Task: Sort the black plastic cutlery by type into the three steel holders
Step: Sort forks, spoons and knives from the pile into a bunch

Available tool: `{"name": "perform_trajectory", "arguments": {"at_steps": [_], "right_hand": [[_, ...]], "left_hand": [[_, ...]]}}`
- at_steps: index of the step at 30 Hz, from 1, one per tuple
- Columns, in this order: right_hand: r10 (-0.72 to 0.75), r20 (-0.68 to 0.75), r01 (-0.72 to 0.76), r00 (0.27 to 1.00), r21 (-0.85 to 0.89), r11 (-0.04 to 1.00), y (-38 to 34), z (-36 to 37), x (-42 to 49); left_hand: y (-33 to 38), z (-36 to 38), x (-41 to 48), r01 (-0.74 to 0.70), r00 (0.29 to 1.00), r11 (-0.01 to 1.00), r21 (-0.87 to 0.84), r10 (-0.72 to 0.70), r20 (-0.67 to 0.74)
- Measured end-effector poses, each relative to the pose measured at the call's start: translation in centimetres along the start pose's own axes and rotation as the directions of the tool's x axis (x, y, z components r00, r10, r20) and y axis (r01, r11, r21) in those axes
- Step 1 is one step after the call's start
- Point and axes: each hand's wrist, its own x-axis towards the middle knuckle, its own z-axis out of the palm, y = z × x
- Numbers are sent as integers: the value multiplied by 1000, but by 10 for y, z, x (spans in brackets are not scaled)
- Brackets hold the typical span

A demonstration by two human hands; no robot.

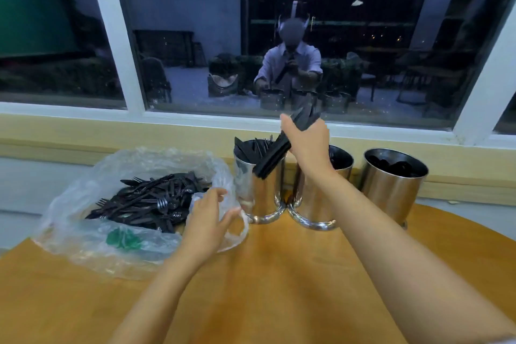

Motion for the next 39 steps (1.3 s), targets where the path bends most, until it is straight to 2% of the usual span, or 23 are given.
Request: {"name": "perform_trajectory", "arguments": {"at_steps": [2, 4, 8, 11, 14, 16, 18, 20, 21, 23, 25, 26, 28, 30, 39], "right_hand": [[-79, -103, 83, 992, 26, 996, -16, 11, 29], [-142, -112, 138, 983, -48, 989, -14, 27, 47], [-83, 53, 96, 995, -333, 938, 31, 58, 58], [112, 271, 79, 956, -605, 793, 63, 70, 57], [196, 376, 128, 906, -683, 719, 66, 70, 59], [125, 373, 185, 919, -689, 700, 56, 67, 55], [-91, 357, 310, 930, -626, 716, 44, 66, 38], [-262, 419, 458, 869, -482, 747, 36, 73, 8], [-260, 507, 499, 822, -421, 758, 36, 82, -9], [-156, 707, 543, 690, -363, 757, 47, 106, -41], [-28, 829, 576, 559, -364, 732, 67, 128, -67], [24, 859, 603, 511, -379, 702, 77, 134, -78], [122, 874, 629, 470, -428, 648, 95, 135, -96], [165, 861, 608, 482, -464, 644, 106, 125, -113], [194, 811, 540, 552, -525, 658, 89, 66, -187]], "left_hand": [[-26, -10, 11, 62, 997, 973, 224, -48, -67], [-46, -10, 17, 124, 992, 933, 338, -128, -12], [-66, 4, 22, 144, 976, 953, 268, -181, 121], [-73, 8, 27, 150, 978, 964, 222, -177, 109], [-73, 6, 27, 120, 985, 964, 236, -144, 90], [-73, -3, 26, 91, 992, 964, 249, -110, 63], [-74, -17, 23, 65, 998, 965, 255, -67, 2], [-77, -34, 21, 58, 997, 962, 268, -40, -72], [-80, -42, 21, 66, 995, 955, 288, -40, -94], [-92, -57, 21, 123, 991, 917, 380, -90, -103], [-107, -70, 17, 198, 980, 842, 502, -179, -87], [-113, -74, 12, 214, 974, 809, 548, -217, -61], [-124, -79, -4, 211, 962, 797, 566, -272, 24], [-129, -78, -24, 197, 956, 830, 522, -281, 86], [-104, -77, -119, 161, 964, 847, 507, -244, 101]]}}
